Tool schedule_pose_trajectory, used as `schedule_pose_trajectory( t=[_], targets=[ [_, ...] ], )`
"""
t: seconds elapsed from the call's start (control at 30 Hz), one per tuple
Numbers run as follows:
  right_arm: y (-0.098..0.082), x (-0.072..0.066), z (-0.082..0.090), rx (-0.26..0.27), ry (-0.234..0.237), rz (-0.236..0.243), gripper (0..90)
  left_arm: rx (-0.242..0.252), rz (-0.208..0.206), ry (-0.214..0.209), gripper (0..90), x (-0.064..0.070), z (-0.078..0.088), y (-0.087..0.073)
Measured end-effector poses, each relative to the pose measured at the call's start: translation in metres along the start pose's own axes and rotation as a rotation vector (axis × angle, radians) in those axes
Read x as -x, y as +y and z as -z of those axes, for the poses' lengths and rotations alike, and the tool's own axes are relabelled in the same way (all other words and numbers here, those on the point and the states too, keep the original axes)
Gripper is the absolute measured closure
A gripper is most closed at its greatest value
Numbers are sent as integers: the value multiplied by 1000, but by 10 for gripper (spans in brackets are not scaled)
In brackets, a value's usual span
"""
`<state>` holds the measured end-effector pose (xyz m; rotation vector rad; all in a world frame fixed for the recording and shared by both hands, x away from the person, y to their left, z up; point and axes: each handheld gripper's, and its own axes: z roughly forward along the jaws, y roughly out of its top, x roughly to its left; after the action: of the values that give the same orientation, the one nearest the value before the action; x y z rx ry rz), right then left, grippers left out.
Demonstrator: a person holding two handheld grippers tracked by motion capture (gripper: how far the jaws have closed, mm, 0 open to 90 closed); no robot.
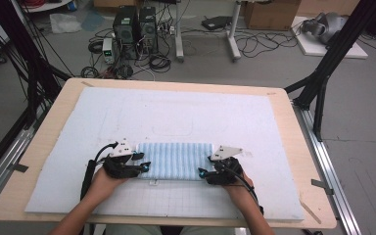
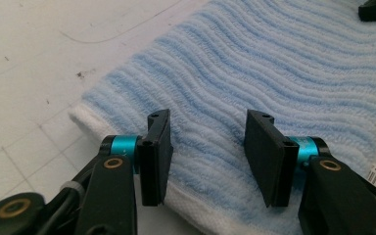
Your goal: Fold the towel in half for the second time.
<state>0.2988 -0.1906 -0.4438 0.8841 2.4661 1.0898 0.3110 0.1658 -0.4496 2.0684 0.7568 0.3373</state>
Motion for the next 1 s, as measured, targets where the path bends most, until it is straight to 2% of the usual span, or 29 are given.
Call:
schedule_pose_trajectory(
  t=[0.17, 0.2, 0.27, 0.33, 0.47, 0.53, 0.7, 0.77, 0.83, 0.9, 0.97, 1.0],
  targets=[
    [-2, 2, 4, 14, 26, -26, 405, 16, 35, 1, 527, -3, 2, 3],
    [-1, 3, 6, 34, 44, -39, 403, 46, 55, 1, 514, -6, 3, 5],
    [2, 8, 11, 107, 60, -78, 405, 108, 96, 19, 506, -16, 8, 8],
    [8, 14, 13, 150, 40, -95, 427, 140, 139, 37, 506, -27, 11, 11],
    [16, 27, 7, 150, 6, -124, 550, 193, 213, 47, 507, -44, 13, 12],
    [16, 32, 3, 133, -11, -124, 599, 211, 245, 30, 507, -49, 13, 10],
    [11, 36, -4, 52, -40, -125, 625, 224, 226, 20, 508, -48, 15, 11],
    [7, 37, -2, 38, -54, -124, 611, 238, 225, 17, 506, -48, 17, 11],
    [3, 38, 5, 59, -57, -140, 589, 271, 224, 10, 488, -51, 22, 11],
    [0, 40, 17, 97, -66, -150, 557, 283, 223, 6, 467, -53, 26, 11],
    [-2, 41, 30, 129, -91, -151, 519, 294, 212, 8, 422, -56, 32, 12],
    [-2, 42, 36, 142, -101, -153, 494, 310, 219, 13, 414, -57, 35, 13]
  ],
)
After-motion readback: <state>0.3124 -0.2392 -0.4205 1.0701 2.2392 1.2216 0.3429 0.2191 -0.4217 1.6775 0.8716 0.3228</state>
